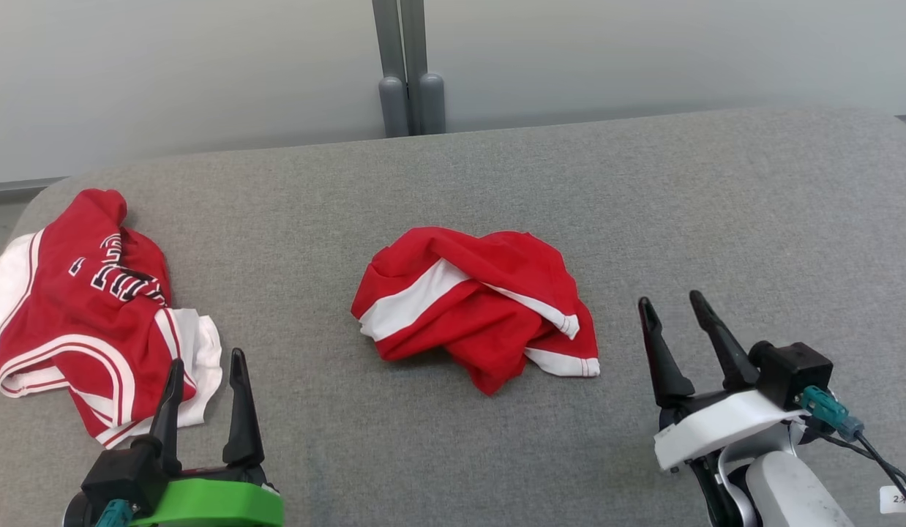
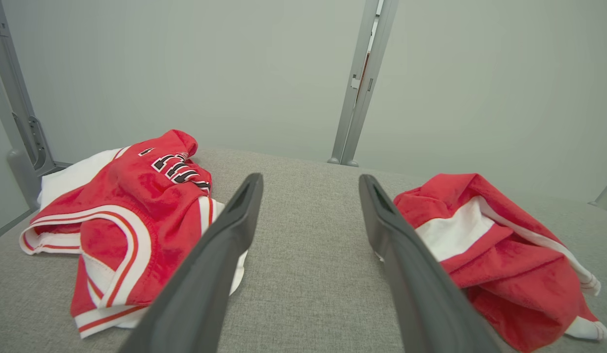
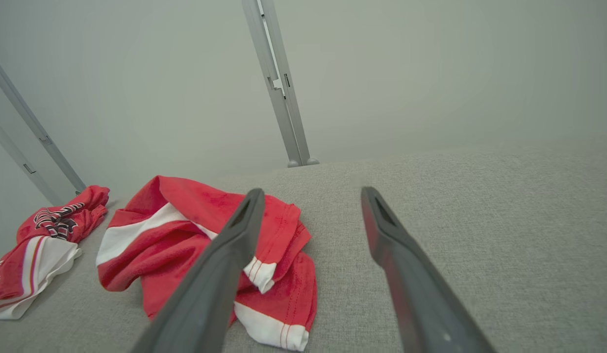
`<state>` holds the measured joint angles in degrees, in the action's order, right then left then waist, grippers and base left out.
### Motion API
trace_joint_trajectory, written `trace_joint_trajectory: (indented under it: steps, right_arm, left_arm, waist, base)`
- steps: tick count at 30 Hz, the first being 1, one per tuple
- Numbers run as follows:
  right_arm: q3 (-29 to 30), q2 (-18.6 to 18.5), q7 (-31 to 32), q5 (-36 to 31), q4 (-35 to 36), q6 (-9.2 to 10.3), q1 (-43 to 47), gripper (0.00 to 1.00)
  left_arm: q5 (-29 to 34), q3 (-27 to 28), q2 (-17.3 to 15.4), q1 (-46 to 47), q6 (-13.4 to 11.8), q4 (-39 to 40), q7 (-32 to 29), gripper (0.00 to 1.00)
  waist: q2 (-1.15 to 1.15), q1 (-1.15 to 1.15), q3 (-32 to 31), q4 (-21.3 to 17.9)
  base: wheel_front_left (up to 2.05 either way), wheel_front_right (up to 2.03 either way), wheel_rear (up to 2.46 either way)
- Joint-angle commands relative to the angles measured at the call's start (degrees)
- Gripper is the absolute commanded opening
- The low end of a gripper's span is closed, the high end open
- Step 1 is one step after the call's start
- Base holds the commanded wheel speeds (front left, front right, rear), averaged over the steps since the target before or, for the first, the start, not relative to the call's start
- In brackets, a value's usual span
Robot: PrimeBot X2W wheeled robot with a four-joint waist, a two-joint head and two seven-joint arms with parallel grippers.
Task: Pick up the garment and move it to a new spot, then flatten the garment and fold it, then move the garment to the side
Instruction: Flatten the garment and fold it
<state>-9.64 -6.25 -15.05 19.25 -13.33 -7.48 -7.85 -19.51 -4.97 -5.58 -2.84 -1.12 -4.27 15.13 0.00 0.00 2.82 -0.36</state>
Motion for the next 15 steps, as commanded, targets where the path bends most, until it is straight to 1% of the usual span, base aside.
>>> trace_joint_trajectory:
  steps: [1, 4, 9, 15]
  right_arm:
    - [-0.6, -0.3, -0.2, 0.6, -0.8, -0.02, -0.3, 1.00]
    - [-3.1, -0.8, -0.2, 1.7, -2.8, -0.02, -0.9, 1.00]
    - [-7.2, -3.0, 0.6, 4.5, -7.4, -0.02, -3.9, 1.00]
    - [-10.0, -3.6, 5.9, 7.4, -13.4, -0.02, -8.0, 1.00]
  left_arm:
    - [0.6, 0.4, 0.2, 0.2, 0.2, -0.2, 0.0, 1.00]
    - [0.6, 0.7, 0.5, 0.2, 0.6, -0.5, 0.0, 1.00]
    - [0.8, 0.7, 1.0, 0.7, 1.3, -1.1, 0.0, 1.00]
    - [0.9, 0.4, 1.5, 1.1, 1.8, -1.5, 0.0, 1.00]
  waist:
    - [0.00, 0.00, -0.1, 0.0]
    - [0.00, 0.00, -0.2, 0.2]
    - [0.00, 0.00, 0.0, 1.5]
    - [0.00, 0.00, 0.5, 3.8]
  base:
    - [0.00, 0.00, 0.00]
    - [0.00, 0.00, 0.00]
    - [0.00, 0.00, 0.00]
    - [0.00, 0.00, 0.00]
